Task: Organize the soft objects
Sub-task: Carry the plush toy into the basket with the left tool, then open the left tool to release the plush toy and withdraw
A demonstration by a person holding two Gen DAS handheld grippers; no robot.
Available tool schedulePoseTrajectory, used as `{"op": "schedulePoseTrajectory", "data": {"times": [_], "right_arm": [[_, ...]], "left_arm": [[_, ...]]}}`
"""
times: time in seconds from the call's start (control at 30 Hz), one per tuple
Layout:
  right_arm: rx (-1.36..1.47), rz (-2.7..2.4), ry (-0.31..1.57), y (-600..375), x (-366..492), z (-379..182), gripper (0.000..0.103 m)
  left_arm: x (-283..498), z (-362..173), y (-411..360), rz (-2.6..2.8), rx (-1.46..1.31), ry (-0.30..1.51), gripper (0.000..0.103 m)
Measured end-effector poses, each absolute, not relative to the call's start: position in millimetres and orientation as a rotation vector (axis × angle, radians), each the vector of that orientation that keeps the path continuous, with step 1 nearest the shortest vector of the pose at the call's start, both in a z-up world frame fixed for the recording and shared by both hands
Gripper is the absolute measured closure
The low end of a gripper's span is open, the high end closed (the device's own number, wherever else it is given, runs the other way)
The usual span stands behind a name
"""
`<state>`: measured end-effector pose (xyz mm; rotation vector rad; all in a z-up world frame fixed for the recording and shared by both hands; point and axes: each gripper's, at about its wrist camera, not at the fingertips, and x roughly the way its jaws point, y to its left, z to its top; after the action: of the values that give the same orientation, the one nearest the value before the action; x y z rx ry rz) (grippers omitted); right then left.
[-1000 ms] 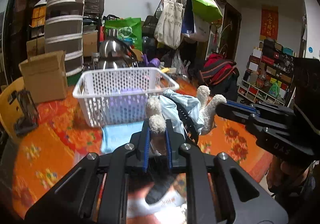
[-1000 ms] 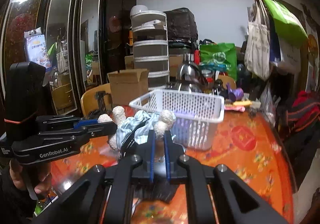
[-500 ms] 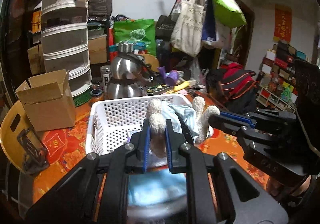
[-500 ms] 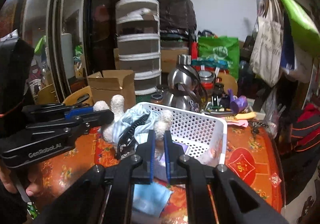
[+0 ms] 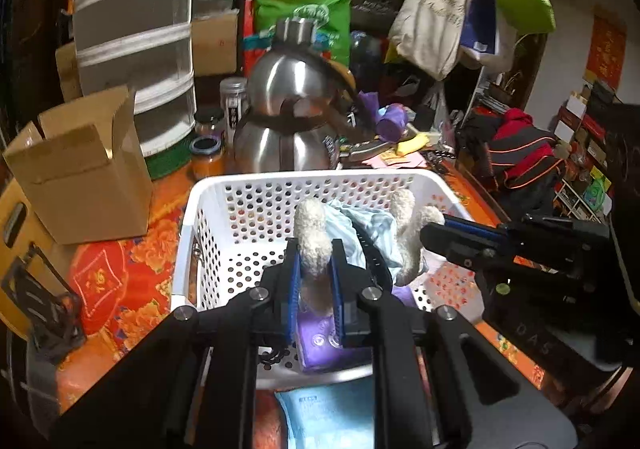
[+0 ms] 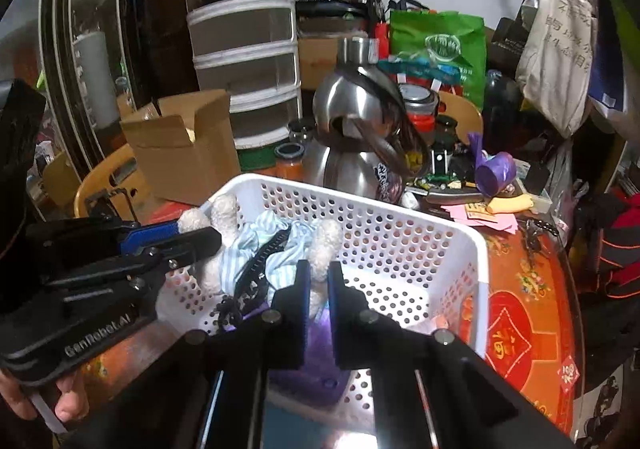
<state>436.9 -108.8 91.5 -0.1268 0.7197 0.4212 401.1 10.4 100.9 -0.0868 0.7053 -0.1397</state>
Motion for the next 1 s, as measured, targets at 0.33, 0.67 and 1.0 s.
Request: {"op": "schedulePoseTrajectory", "data": {"times": [0.33, 0.67, 1.0], "right_arm": [[-0.139, 0.404, 0.779, -99, 460, 66, 0.096], [-0.139, 0.397, 0.821, -104, 464, 55, 0.095], [-0.057, 0.368, 0.751, -139, 437, 75, 0.040]], "left_arm": [[437, 55, 19, -0.090, -0.087, 0.783, 0.091], [444, 35, 12, -0.090, -0.089, 0.818, 0.090], [419, 49, 28, -0.049, -0.146, 0.776, 0.054]]}}
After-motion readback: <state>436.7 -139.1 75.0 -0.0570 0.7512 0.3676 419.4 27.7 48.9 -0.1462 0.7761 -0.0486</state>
